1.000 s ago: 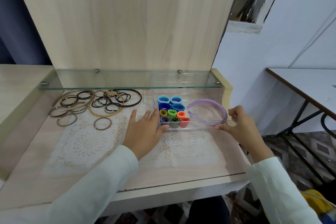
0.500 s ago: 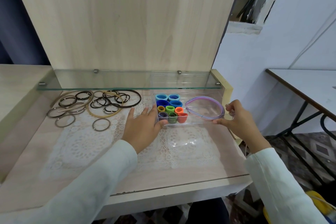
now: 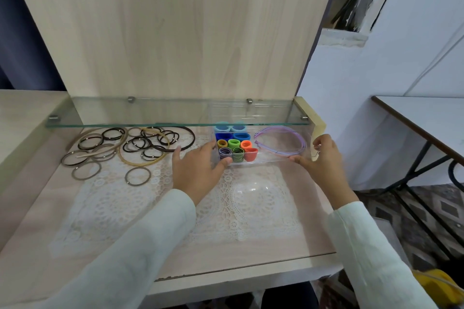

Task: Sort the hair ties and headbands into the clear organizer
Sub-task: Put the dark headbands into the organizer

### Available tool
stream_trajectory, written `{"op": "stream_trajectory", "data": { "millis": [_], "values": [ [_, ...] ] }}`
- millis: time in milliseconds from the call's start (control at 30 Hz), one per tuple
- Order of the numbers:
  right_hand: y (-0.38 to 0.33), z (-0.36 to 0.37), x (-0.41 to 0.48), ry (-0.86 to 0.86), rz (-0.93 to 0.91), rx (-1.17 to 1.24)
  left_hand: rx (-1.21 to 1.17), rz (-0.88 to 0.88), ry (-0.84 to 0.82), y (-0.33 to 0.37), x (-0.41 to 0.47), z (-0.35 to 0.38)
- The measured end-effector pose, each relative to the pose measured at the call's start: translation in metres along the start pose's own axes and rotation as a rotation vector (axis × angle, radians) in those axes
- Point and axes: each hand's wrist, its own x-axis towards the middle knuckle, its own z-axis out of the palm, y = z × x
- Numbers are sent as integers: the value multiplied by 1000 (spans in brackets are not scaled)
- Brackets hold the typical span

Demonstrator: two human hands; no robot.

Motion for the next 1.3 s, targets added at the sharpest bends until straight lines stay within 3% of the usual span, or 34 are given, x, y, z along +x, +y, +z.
{"op": "stream_trajectory", "data": {
  "millis": [233,467,900,1067,1300],
  "values": [
    [-5,22,-2,163,-19,47,-286,-105,124,-3,9,8],
    [-18,50,0,308,-10,88,-232,-110,228,-9,24,22],
    [-22,69,12,308,32,135,-243,-136,193,-10,44,32],
    [-23,72,7,307,30,129,-373,-75,200,-10,41,44],
    [-20,93,-9,194,-161,-3,-414,-20,138,-13,37,49]
  ]
}}
